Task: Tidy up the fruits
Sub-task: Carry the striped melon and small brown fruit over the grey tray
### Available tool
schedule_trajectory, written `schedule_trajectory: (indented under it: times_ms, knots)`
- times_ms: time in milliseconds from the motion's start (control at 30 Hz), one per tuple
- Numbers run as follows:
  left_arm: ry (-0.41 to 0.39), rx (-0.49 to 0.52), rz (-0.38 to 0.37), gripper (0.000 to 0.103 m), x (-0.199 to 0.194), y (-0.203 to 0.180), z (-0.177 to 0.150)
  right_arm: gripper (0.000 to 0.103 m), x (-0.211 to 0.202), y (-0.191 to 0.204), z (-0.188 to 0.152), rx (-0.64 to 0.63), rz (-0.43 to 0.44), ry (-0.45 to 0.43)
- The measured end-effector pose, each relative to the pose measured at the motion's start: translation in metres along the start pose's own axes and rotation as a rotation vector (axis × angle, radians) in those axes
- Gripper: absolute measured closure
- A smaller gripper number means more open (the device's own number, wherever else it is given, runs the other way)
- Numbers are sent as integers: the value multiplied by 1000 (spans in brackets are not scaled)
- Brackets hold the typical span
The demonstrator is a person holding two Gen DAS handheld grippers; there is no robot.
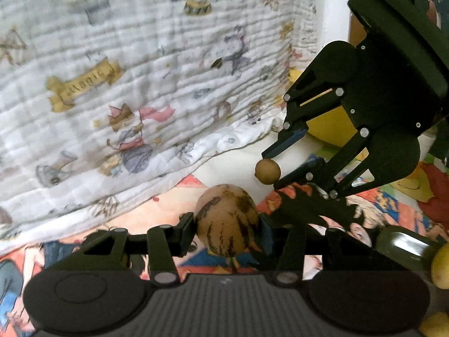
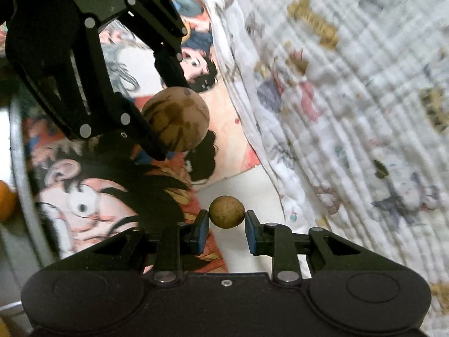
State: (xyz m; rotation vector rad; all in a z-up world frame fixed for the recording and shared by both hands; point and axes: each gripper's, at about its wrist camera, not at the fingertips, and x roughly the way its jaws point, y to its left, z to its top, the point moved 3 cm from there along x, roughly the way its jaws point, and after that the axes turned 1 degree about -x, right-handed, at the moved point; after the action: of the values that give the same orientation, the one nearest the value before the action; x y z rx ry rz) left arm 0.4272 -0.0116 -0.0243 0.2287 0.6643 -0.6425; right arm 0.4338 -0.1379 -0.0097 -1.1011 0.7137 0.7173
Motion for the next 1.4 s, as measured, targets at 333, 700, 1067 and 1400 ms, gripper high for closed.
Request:
schedule_trajectory:
  times_ms: [333,700,1067,1400]
  knots:
    - [-4,-70,53,51,-57,-36,-12,74,-81,44,-14,14,-21,-109]
    - [13,-103,86,51,-102,-80,-35,74,-137,105,-36,-19,14,-164]
    - [60,-172,137,51,-123,-94,-61,74,-141,137,-55,-13,69,-186]
    - [109,-253,146,51,-113,-95,-82,74,-120,147,-59,13,111,-189]
